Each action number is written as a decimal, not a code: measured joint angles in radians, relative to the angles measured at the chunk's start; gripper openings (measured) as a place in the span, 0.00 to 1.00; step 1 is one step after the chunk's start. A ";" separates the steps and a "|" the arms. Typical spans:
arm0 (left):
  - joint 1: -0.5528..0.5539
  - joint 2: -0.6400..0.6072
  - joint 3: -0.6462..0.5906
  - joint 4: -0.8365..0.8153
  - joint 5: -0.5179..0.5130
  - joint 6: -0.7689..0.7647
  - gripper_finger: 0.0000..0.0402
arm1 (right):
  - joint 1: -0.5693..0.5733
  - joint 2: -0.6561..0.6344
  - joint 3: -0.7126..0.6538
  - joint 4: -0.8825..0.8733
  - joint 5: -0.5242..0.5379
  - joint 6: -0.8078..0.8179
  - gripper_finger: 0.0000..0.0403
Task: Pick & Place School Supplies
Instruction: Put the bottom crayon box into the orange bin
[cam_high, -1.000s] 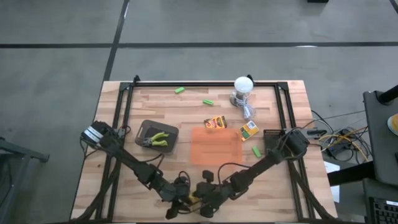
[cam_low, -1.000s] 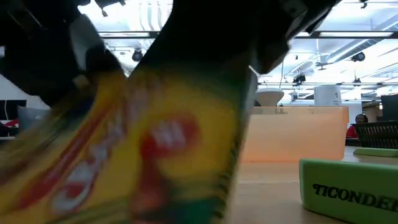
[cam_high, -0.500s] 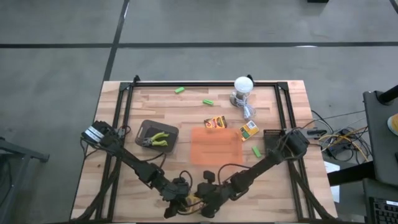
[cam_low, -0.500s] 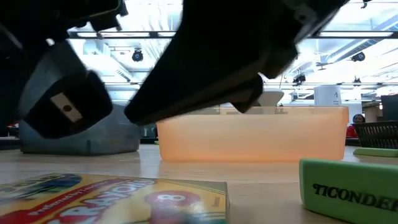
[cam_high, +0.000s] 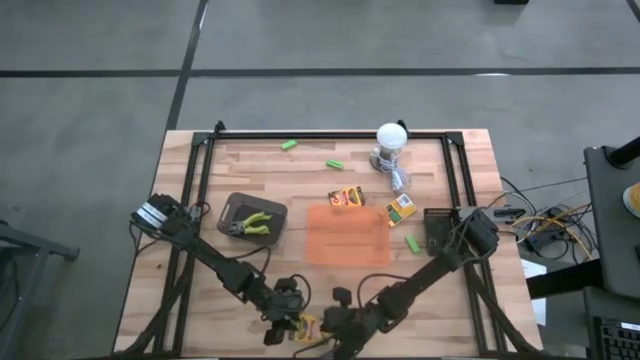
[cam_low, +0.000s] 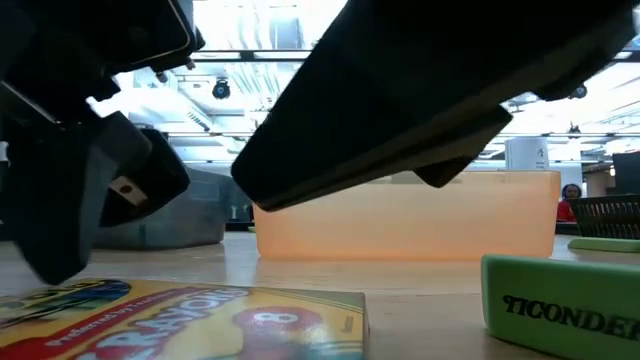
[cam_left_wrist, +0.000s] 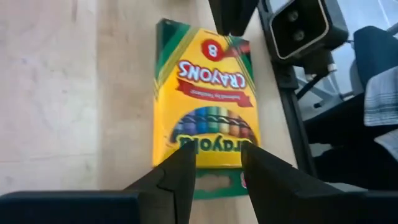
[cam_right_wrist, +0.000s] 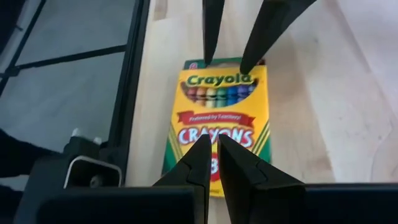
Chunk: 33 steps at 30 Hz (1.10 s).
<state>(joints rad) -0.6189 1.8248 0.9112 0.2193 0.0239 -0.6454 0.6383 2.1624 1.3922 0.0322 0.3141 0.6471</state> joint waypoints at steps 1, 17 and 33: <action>0.002 0.000 0.000 -0.004 -0.004 0.006 0.33 | 0.000 0.000 0.000 0.000 0.001 0.005 0.07; 0.095 0.036 0.014 -0.048 -0.220 0.196 0.33 | 0.001 0.000 -0.001 -0.002 0.002 0.007 0.07; 0.128 -0.116 0.070 -0.285 -0.135 0.053 0.33 | -0.001 0.000 -0.001 -0.114 0.162 0.056 0.07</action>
<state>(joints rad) -0.4906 1.7090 0.9811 -0.0661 -0.1114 -0.5919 0.6369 2.1624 1.3911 -0.0820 0.4759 0.7032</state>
